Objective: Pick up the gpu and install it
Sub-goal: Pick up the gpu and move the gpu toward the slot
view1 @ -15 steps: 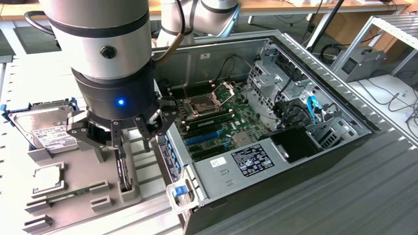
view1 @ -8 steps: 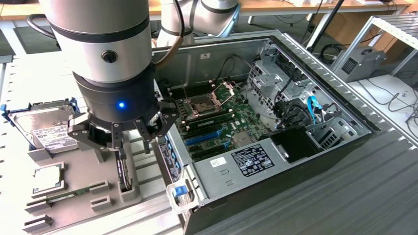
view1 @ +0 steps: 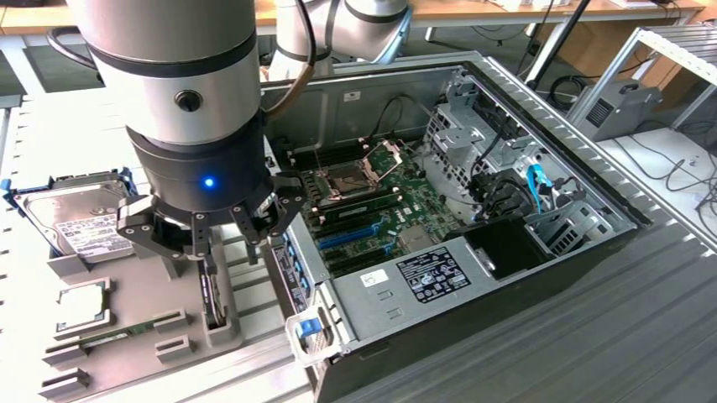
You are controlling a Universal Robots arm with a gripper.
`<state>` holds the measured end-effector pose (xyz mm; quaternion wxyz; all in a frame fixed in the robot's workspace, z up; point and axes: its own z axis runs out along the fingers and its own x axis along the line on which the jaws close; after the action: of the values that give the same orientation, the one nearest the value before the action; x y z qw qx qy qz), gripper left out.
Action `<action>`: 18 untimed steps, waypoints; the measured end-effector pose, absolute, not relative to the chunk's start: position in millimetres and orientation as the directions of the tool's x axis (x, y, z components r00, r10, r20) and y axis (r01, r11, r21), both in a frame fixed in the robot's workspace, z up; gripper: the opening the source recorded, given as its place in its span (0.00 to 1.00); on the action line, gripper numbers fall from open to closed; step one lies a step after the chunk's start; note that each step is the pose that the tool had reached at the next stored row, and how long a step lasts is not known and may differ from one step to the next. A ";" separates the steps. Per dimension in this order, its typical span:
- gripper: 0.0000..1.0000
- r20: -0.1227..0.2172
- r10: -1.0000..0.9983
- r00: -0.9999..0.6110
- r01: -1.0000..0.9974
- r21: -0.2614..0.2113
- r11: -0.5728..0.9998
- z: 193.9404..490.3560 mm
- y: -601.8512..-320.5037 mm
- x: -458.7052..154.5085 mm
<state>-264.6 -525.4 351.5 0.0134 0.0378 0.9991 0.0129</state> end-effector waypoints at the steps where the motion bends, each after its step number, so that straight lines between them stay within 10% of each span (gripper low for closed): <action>1: 0.42 -0.026 0.076 -0.997 0.075 0.027 0.997 351.3 -525.4 -264.6; 18: 0.42 -0.026 0.076 -0.997 0.075 0.026 0.997 346.4 -525.4 -264.6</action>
<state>-264.6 -525.4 346.4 0.0134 0.0377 0.9991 0.0126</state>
